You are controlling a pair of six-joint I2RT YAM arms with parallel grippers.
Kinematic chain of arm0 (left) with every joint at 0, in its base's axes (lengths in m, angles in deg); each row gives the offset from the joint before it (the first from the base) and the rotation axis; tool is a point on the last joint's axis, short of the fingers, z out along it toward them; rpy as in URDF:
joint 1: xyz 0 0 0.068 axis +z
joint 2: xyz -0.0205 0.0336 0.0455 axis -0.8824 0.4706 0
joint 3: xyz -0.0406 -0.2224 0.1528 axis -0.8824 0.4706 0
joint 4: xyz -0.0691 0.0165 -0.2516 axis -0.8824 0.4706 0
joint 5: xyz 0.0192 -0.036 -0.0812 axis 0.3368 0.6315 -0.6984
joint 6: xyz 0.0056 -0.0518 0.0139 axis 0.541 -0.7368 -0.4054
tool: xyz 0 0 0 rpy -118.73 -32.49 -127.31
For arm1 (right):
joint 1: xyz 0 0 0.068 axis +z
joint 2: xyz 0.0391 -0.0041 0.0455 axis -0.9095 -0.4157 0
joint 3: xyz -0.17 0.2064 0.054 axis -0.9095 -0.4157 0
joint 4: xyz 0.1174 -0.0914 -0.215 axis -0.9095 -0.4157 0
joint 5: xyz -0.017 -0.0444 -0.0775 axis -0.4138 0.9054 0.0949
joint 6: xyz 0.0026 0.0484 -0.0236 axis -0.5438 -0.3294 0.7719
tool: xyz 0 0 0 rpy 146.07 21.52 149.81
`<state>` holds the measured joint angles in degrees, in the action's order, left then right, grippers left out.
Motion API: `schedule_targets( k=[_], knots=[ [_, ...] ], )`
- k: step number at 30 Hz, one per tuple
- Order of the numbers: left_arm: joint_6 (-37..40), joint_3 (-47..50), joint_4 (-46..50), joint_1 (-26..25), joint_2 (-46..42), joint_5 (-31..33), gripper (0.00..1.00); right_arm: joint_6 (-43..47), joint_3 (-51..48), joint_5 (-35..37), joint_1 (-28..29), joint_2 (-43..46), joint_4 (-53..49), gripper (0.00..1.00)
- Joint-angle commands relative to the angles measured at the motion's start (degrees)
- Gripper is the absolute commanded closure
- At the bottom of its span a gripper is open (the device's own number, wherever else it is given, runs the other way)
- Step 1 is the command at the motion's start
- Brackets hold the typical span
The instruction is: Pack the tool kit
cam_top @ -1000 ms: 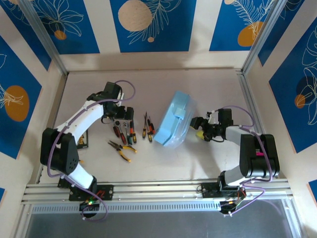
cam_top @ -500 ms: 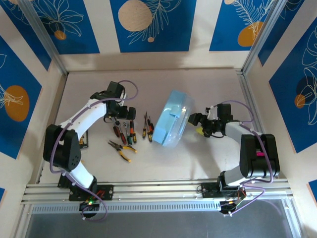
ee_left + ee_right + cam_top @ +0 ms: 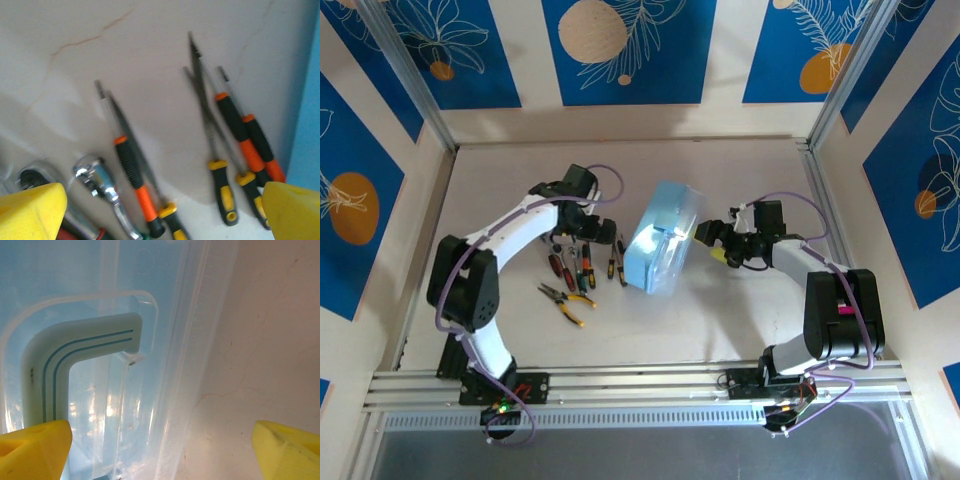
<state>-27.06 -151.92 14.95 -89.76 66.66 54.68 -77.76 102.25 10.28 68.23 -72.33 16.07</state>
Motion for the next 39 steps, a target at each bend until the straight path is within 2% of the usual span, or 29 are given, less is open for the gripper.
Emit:
schedule_targets(
  k=[1,13,39],
  knots=[
    [-0.73,-4.12,0.62,-3.54,2.87,-1.91,0.0,0.51,1.59,-1.15,0.64,-0.47,-1.24,0.07],
    [-1.0,-10.9,1.71,-11.31,8.09,-3.84,0.0,0.7,3.69,-0.82,0.82,0.7,-2.79,0.07],
    [-0.4,-16.4,2.79,-14.22,11.97,-5.04,0.0,1.83,8.56,-2.48,0.9,4.34,-7.31,0.07]
  ],
)
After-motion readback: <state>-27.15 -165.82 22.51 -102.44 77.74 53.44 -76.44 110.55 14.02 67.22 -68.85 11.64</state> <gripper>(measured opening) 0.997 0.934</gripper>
